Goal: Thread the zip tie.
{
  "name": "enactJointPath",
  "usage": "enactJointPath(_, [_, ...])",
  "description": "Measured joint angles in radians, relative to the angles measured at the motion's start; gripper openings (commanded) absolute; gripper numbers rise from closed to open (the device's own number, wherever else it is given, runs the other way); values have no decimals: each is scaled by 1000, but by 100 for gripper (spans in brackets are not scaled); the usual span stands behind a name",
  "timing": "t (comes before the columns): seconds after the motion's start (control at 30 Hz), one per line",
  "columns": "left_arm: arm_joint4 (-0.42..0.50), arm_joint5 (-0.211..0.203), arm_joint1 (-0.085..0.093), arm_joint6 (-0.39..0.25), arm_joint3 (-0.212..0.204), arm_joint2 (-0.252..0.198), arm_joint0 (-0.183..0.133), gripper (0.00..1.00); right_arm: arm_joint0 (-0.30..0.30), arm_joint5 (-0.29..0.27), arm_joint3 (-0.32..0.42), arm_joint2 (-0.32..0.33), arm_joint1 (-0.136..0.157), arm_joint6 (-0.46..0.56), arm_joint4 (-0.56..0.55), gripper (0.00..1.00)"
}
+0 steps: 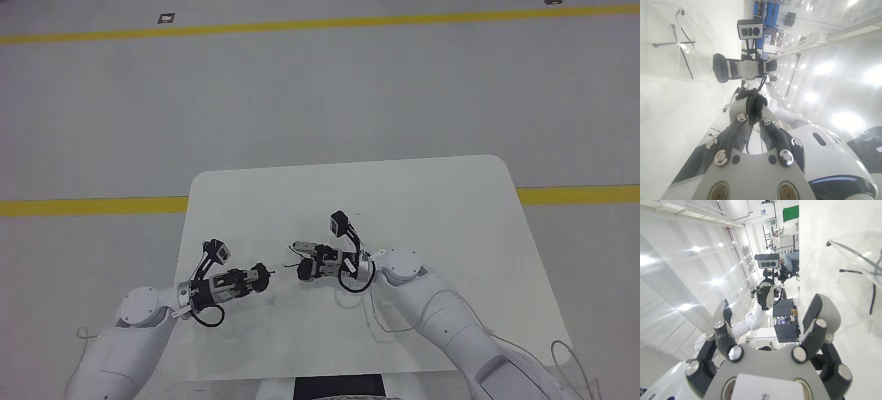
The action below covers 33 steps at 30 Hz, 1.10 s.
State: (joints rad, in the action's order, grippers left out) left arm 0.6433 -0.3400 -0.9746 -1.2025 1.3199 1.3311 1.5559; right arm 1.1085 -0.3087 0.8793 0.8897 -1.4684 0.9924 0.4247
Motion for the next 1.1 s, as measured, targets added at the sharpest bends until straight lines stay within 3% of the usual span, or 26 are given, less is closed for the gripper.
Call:
enactJointPath(0.13, [-12, 0, 0, 10, 0, -2, 0, 0, 0, 0, 0, 0, 0, 0, 0, 100])
enactJointPath(0.23, [-28, 0, 2, 8, 7, 22, 5, 0, 0, 0, 0, 0, 0, 0, 0, 100])
enactJointPath(0.43, [-35, 0, -10, -66, 56, 154, 49, 0, 0, 0, 0, 0, 0, 0, 0, 100])
enactJointPath(0.53, [-33, 0, -29, -110, 75, 224, 68, 0, 0, 0, 0, 0, 0, 0, 0, 100])
enactJointPath(0.6, [-14, 0, -47, -150, 66, 265, 78, 0, 0, 0, 0, 0, 0, 0, 0, 100])
enactJointPath(0.83, [-13, 0, -52, -161, 61, 273, 78, 0, 0, -1, 16, -3, 2, -17, -20, 100])
enactJointPath(1.1, [-13, 0, -52, -161, 61, 274, 78, 0, 13, 123, 239, -23, 37, -151, -361, 100])
